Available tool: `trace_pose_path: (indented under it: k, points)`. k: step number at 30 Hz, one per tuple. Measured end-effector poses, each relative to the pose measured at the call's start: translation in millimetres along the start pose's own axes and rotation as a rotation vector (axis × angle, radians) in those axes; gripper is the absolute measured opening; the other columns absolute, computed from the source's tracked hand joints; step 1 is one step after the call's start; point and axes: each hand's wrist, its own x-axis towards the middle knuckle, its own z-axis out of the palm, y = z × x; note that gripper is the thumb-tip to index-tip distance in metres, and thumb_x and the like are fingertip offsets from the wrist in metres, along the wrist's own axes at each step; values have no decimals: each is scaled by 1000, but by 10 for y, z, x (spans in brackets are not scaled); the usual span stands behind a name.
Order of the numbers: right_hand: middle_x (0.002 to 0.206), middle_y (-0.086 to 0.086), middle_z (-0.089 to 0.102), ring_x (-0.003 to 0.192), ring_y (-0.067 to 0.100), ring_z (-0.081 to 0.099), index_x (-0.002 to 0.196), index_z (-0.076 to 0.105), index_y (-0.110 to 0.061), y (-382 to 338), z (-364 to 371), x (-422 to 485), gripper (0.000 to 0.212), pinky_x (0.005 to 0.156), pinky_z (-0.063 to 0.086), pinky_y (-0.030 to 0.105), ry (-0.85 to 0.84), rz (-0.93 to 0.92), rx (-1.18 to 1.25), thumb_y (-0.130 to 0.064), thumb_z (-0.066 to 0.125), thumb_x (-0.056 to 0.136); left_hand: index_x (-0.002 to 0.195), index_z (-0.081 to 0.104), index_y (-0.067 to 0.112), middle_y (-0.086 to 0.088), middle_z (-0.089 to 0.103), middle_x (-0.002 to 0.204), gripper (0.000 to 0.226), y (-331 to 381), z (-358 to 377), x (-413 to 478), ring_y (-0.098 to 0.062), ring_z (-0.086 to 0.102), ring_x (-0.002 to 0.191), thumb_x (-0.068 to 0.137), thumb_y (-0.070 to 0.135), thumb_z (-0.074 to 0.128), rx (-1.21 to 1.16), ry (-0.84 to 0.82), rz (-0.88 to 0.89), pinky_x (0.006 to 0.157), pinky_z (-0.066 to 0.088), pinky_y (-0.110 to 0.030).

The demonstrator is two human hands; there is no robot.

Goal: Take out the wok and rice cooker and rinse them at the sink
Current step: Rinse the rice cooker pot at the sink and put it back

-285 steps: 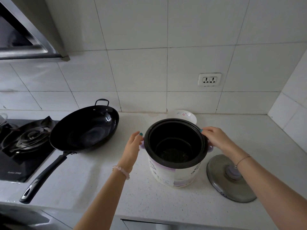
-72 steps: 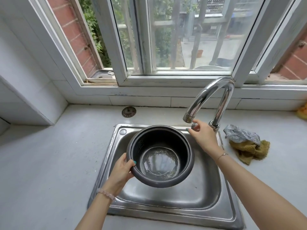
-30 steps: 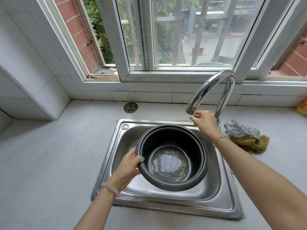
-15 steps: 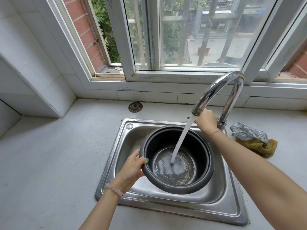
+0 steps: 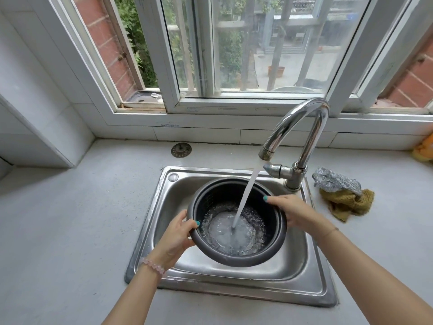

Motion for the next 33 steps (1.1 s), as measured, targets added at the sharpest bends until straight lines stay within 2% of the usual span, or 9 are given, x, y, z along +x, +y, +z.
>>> trace_pose_path:
  k: [2,3,7,11,14,18,21,25,33]
  points:
    - [99,19,71,92,36,67,109,65,0,131,1,-11,55,88,52,54,-102,89,5,-28,81,64,103,56,5,-16,49,95,21,4,-2,1,-27,45,82,91,-4,42,-1,9,5,65,53,-33]
    - [98,20,70,92,37,66,109,63,0,161,16,-45,47,89,51,56,-114,89,1,-21,77,69,104,56,4,-15,49,95,20,6,-3,-5,-27,44,83,91,-4,42,10,11,6,66,53,-34]
    - [85,19,64,72,27,63,111,57,3,270,47,-94,27,73,57,42,-75,50,-11,0,55,85,101,52,4,-13,47,90,11,-27,-8,-34,-27,44,83,92,0,46,25,34,-8,70,53,-35]
    - [73,15,59,59,23,60,101,56,2,329,129,-172,18,51,53,29,-13,27,49,4,51,84,95,54,5,-15,54,86,6,-48,-21,-82,-24,54,79,94,11,52,-9,104,-7,69,55,-33]
    - [68,13,50,54,22,54,91,52,-3,358,192,-220,11,47,50,26,45,11,113,4,51,83,94,59,8,-12,66,89,12,-49,-53,-99,-22,62,81,96,15,50,-45,156,18,72,53,-35]
    - [63,10,47,54,21,51,82,49,-4,356,193,-324,11,42,48,24,118,-7,220,6,49,85,111,65,5,-11,67,113,31,-31,-59,-84,-23,58,110,98,20,41,-113,136,29,97,45,-42]
    - [63,10,48,55,20,51,80,50,-5,379,120,-439,13,44,48,26,150,-28,247,7,49,84,116,62,6,-7,64,119,34,-32,60,-106,-18,53,116,99,20,36,-223,98,0,106,37,-40]
    - [61,9,45,54,20,49,76,48,-4,443,46,-612,15,47,48,27,170,-25,212,7,49,85,94,67,12,-1,68,92,27,-86,229,-157,-13,57,94,97,16,40,-255,29,-24,88,44,-30]
    - [64,12,45,50,20,51,81,49,-2,256,284,-687,9,41,50,27,138,-21,197,5,49,86,97,66,14,-3,67,82,21,-102,139,-155,-14,60,79,96,16,45,-239,116,-26,66,49,-29]
